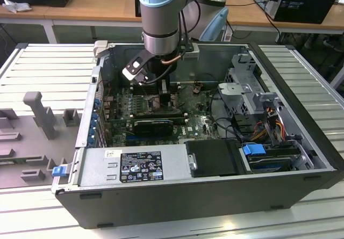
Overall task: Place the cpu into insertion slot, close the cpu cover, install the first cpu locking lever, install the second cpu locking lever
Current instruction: 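Place the cpu into insertion slot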
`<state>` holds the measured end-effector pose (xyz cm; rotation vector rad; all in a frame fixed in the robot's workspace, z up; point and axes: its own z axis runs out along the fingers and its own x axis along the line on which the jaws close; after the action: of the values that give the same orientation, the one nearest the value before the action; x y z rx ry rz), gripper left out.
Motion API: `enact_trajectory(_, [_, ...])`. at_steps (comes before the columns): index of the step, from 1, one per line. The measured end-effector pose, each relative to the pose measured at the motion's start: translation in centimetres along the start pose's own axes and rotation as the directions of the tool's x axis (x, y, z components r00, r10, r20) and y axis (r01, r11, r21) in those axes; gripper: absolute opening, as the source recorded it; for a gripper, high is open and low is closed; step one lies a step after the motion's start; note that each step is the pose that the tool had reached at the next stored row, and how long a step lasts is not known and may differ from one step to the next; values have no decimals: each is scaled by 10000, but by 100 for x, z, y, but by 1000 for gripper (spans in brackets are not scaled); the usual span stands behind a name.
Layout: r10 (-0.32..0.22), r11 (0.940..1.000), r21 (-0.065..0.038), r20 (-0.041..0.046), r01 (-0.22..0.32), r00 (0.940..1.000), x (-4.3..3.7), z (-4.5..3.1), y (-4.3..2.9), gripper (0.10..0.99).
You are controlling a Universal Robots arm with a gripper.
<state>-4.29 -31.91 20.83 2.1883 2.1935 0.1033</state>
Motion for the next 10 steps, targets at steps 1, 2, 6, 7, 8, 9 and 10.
enact_trajectory(1, [0,10000,1,2,0,10000,0,-6,0,337])
enact_trajectory(2, [0,10000,1,4,0,10000,0,-9,1,278])
enact_trajectory(6, [-1,10000,1,7,1,10000,0,-28,2,106])
enact_trajectory(7, [-1,10000,1,15,1,10000,0,-35,3,106])
enact_trajectory(8, [-2,10000,2,23,2,10000,0,-43,3,106])
enact_trajectory(9, [-1,10000,2,28,1,10000,0,-55,4,106])
enact_trajectory(10, [4,10000,0,30,-4,10000,1,-67,5,106])
